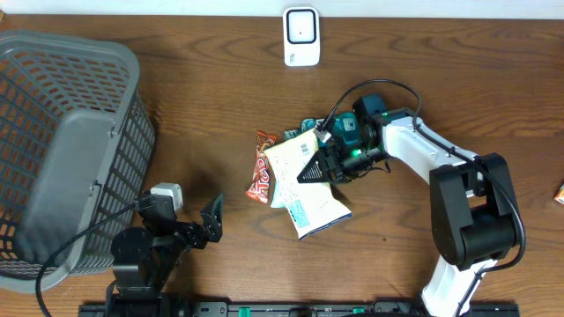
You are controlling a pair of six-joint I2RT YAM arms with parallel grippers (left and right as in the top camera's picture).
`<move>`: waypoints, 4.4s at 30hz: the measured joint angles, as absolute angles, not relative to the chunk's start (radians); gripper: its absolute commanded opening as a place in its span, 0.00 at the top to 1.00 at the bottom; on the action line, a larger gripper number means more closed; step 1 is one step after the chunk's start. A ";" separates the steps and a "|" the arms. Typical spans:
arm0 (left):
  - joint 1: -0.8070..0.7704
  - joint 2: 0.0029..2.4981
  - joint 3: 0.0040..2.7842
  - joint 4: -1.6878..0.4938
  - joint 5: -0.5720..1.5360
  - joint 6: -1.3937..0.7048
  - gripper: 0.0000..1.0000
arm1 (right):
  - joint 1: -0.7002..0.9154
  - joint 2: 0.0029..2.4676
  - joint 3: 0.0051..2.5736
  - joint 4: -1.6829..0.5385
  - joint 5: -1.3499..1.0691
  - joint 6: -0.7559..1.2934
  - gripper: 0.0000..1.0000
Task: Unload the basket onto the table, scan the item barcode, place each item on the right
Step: 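Lift the yellow snack bag with the right gripper and reorient it, then hold the snack bag up at the barcode scanner with the right gripper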
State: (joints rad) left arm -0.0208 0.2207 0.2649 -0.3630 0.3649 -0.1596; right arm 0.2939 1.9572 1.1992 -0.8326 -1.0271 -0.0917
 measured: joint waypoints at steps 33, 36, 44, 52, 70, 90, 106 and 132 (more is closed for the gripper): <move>-0.021 0.221 0.265 -0.363 0.365 -0.160 0.01 | 0.358 1.874 1.703 -1.695 -0.863 -0.687 0.99; -0.021 0.221 0.265 -0.363 0.365 -0.160 0.01 | 0.358 1.835 1.703 -1.697 -0.880 -0.741 0.99; -0.021 0.221 0.265 -0.363 0.365 -0.159 0.01 | 0.358 1.747 1.700 -1.697 -0.895 -0.767 0.99; -0.021 0.221 0.265 -0.363 0.365 -0.160 0.01 | 0.358 1.676 1.639 -1.698 -0.878 -0.731 0.99; -0.021 0.221 0.265 -0.363 0.365 -0.160 0.01 | 0.388 1.587 1.541 -1.217 -0.402 -0.311 0.99; -0.021 0.221 0.265 -0.363 0.365 -0.160 0.01 | 0.455 1.587 1.540 -1.039 0.246 -0.133 0.98; -0.021 0.222 0.265 -0.363 0.365 -0.159 0.01 | 0.504 1.932 1.530 -0.342 0.732 -0.345 0.99; -0.021 0.222 0.264 -0.363 0.365 -0.159 0.01 | 0.528 2.609 1.948 0.313 1.048 -1.205 0.99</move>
